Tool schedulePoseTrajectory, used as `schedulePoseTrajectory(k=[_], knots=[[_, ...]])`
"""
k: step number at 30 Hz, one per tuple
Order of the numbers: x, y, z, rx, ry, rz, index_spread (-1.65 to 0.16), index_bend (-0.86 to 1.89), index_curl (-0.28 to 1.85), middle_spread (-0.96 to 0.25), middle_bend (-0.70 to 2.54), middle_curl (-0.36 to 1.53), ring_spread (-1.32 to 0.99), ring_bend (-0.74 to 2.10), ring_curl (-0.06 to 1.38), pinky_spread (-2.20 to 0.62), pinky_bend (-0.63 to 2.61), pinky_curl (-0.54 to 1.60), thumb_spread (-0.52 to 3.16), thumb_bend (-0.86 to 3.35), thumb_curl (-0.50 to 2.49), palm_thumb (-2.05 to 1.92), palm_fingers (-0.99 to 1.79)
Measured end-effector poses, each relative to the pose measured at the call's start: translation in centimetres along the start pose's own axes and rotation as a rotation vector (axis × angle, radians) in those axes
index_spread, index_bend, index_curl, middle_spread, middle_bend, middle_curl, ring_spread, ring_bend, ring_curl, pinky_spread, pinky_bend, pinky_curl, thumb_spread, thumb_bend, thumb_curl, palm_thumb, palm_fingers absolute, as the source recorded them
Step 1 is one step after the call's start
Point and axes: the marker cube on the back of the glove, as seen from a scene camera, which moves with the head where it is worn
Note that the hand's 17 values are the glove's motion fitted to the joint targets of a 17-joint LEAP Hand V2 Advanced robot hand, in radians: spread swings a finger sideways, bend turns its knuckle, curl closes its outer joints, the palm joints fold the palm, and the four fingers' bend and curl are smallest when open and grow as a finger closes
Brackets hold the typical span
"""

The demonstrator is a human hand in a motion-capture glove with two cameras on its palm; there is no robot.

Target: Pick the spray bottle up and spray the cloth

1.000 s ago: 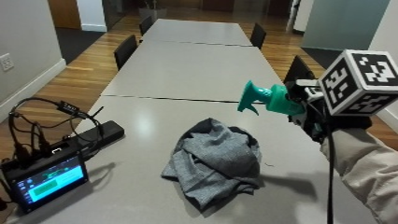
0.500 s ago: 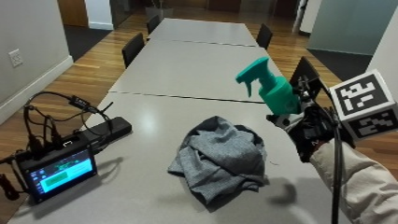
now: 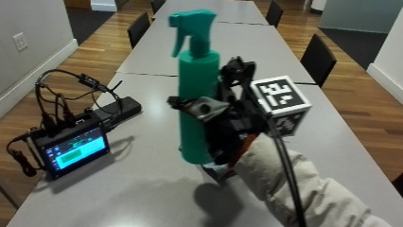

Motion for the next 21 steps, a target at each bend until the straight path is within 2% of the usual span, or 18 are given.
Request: schedulePoseTrajectory(k=[5,9,21], knots=[[2.7,0.1,7.8,-0.097,-0.044,-0.025,-0.28,0.14,0.37,-0.14,0.29,0.49,-0.18,0.38,0.45,-0.15,0.25,0.41,0.4,-0.01,0.6,1.22,0.92],[5.4,0.2,11.9,-0.122,-0.069,-0.025,-0.28,0.14,0.37,-0.15,0.28,0.5,-0.18,0.38,0.45,-0.15,0.23,0.41,0.43,-0.01,0.61,1.23,0.9],[8.6,0.6,16.3,-0.191,-0.019,-0.034,-0.29,0.1,0.35,-0.14,0.28,0.5,-0.17,0.38,0.46,-0.15,0.19,0.4,0.56,-0.02,0.62,1.22,0.86]])
